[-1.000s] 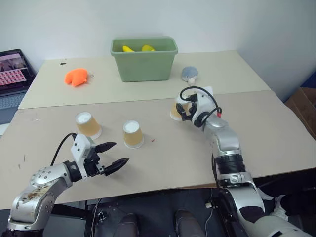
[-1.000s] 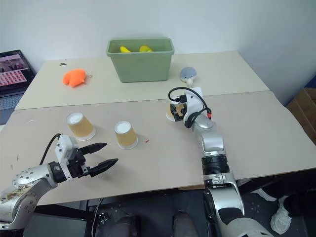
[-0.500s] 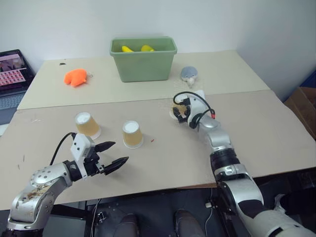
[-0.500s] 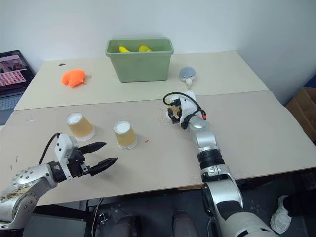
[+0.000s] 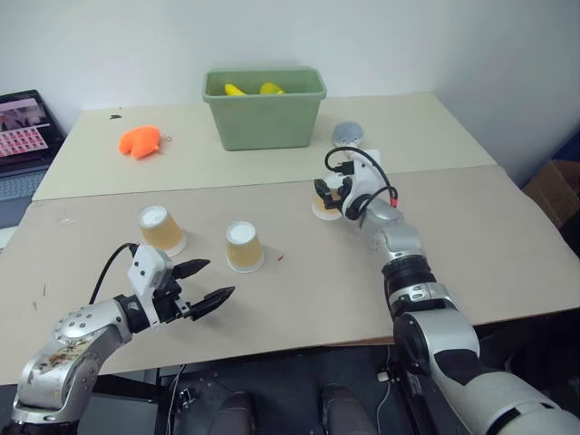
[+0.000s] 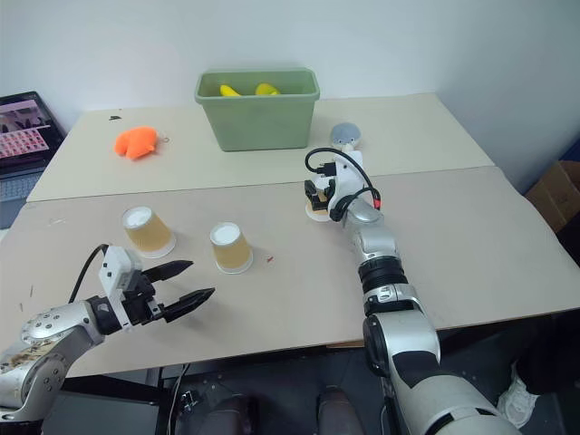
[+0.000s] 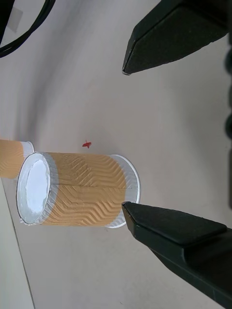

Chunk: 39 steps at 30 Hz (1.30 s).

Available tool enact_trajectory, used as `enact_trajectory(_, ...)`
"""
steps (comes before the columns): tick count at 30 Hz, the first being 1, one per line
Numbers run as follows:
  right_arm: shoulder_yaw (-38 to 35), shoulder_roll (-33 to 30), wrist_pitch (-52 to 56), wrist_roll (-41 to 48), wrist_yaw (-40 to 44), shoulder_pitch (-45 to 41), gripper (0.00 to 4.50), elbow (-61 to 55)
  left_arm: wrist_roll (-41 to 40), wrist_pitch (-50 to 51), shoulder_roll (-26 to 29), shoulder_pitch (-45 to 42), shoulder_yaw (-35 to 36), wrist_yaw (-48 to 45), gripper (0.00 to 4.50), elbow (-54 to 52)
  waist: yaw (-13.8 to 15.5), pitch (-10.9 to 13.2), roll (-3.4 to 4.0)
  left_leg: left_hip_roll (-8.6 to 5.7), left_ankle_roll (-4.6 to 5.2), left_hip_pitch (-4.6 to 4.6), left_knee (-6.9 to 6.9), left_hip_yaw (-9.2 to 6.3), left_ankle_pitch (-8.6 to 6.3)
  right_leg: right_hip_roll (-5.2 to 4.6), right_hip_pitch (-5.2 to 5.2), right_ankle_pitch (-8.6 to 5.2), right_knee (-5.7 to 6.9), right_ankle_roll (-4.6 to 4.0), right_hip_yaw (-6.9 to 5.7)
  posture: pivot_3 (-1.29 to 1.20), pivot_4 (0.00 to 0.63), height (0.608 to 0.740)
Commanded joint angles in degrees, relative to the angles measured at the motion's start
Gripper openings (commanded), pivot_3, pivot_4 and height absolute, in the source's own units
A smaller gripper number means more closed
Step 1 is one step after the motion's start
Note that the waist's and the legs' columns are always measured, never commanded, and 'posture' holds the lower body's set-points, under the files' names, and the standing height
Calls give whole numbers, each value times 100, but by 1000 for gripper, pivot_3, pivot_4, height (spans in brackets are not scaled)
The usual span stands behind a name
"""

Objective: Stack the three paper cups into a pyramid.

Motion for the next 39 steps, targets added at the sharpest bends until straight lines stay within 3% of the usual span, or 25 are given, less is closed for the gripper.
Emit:
enact_trajectory(1,5,-32,-253,-44,-14,-157,4444,-72,-33,-75,54,-16,175,2,4500,-214,2,0,0,0,0,0,0,0,0,0,0,0,0,0,0,0,150,732)
enact_trajectory(7,85,-50,-319,-161,-74,-175,4444,-11,-31,-55,41,-35,174,23,4500,-213,5,0,0,-1,0,0,0,0,0,-1,0,0,0,0,0,0,150,732)
enact_trajectory(13,162,-34,-335,-252,-36,-164,2811,-40,-40,-41,52,-31,198,29,4500,-209,5,0,0,-1,0,0,0,0,0,-1,1,0,0,0,0,0,150,732)
enact_trajectory(18,204,-26,-317,-278,-3,-124,2812,-191,-40,-40,47,18,195,23,4500,-224,4,0,0,0,0,0,0,0,0,0,0,0,0,0,0,0,150,732)
enact_trajectory(22,303,-146,-244,-158,416,154,2812,-1090,-36,-33,27,50,164,42,4500,-252,6,1,2,0,0,-2,0,-1,0,-1,-2,0,0,0,0,0,150,732)
enact_trajectory(26,836,-650,663,697,2339,1074,2812,-3172,-46,-35,11,75,184,59,4500,-267,49,1,2,0,0,-6,0,-4,0,-2,-2,0,-2,0,-3,0,150,732)
enact_trajectory(29,1088,-1092,1171,1007,3064,1534,2812,-3957,-57,-43,0,116,205,58,4500,-296,66,1,2,0,1,-5,1,-4,-1,-5,1,0,-3,0,-8,0,150,732)
enact_trajectory(33,1366,-1361,1308,1019,3534,1807,2812,-4159,-56,-55,-26,127,196,74,4500,-316,53,1,1,2,2,19,4,-1,0,-1,19,2,0,-2,-8,0,150,732)
enact_trajectory(39,1712,-1242,1259,882,3707,1819,2812,-3999,-49,-53,-79,149,206,149,4500,-376,27,1,1,2,1,16,3,-1,0,2,15,1,-4,-1,-6,0,150,732)
